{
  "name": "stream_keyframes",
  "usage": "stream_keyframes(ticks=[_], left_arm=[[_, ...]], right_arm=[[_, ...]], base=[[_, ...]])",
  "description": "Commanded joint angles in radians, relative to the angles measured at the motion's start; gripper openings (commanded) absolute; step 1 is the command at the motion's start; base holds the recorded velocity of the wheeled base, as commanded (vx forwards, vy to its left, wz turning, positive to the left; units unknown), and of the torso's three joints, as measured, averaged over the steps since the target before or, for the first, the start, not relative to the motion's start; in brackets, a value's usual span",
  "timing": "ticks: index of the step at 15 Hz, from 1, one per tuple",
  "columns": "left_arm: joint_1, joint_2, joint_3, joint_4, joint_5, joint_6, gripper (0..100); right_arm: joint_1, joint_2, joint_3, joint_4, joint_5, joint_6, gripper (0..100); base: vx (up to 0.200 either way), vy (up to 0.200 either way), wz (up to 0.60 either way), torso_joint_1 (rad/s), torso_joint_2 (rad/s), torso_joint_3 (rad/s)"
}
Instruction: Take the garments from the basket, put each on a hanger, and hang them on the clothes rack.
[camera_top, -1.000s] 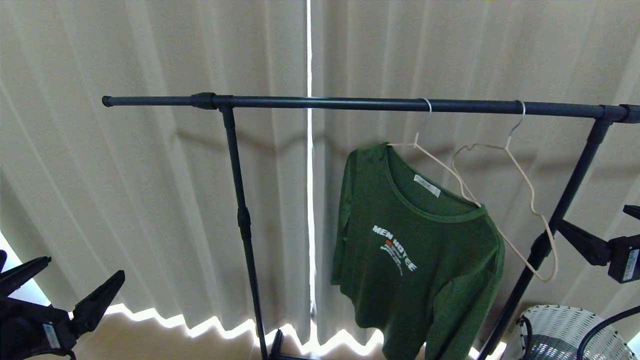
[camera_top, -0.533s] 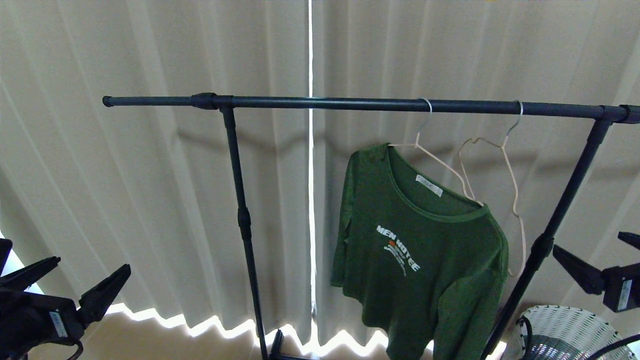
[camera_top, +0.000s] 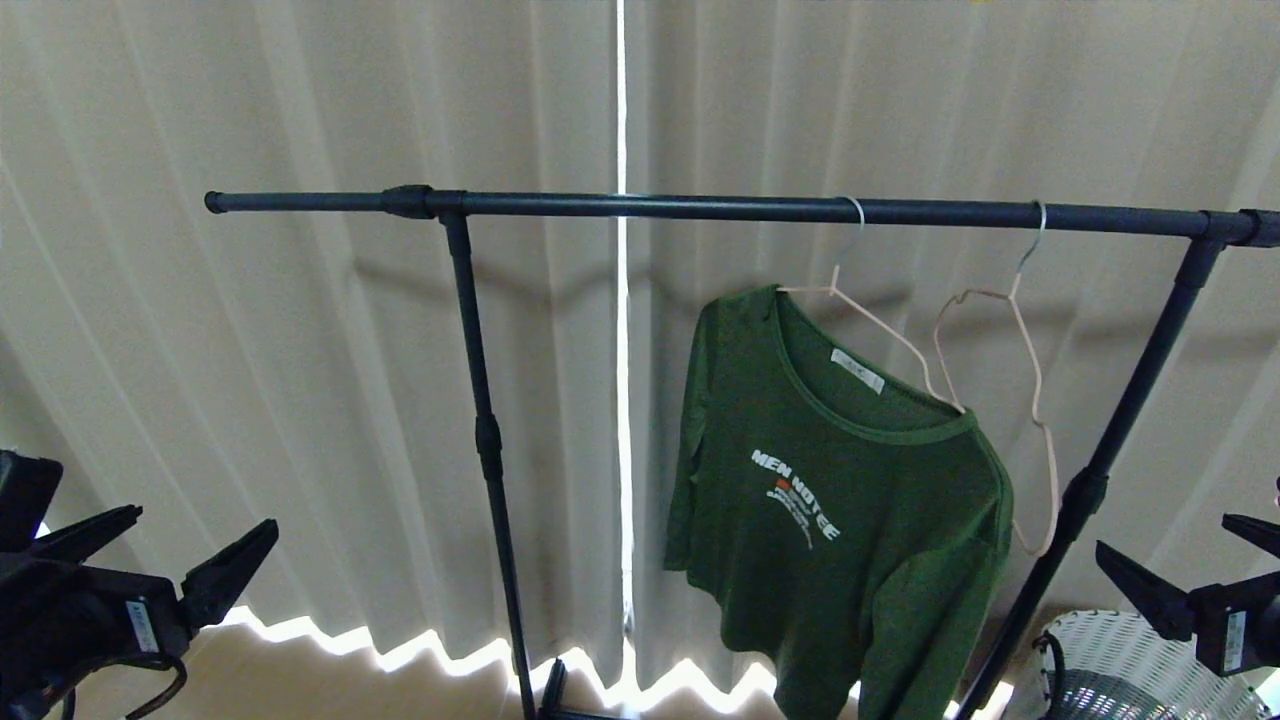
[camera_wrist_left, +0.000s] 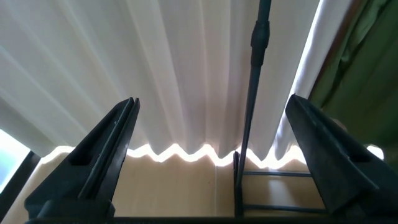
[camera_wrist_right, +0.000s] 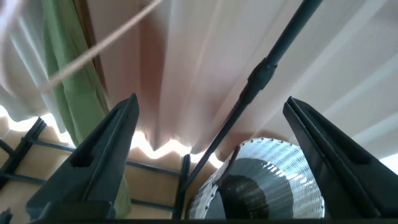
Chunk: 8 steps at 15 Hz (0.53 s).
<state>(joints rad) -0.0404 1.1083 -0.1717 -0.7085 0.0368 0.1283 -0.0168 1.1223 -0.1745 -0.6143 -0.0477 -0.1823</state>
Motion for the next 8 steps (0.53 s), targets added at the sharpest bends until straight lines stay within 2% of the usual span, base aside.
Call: stream_keyframes(ticks=[1,3,8], left_arm=[[-0.003,-0.021,0.003,0.0,0.002,0.001,100],[-0.003,-0.021,0.003,0.0,0.002,0.002,100],[-0.016,-0.041,0.021,0.0,0.0,0.008,100]], right_arm=[[0.0,0.007,0.007,-0.001,0.0,0.0,100],[0.0,0.007,0.013,-0.001,0.0,0.0,100],[-0.012,0.004,0.02,-0.004,-0.001,0.0,100]], base=[[0.0,0.0,0.0,0.0,0.0,0.0],[0.0,0.0,0.0,0.0,0.0,0.0],[-0.2,0.0,0.0,0.004,0.0,0.005]])
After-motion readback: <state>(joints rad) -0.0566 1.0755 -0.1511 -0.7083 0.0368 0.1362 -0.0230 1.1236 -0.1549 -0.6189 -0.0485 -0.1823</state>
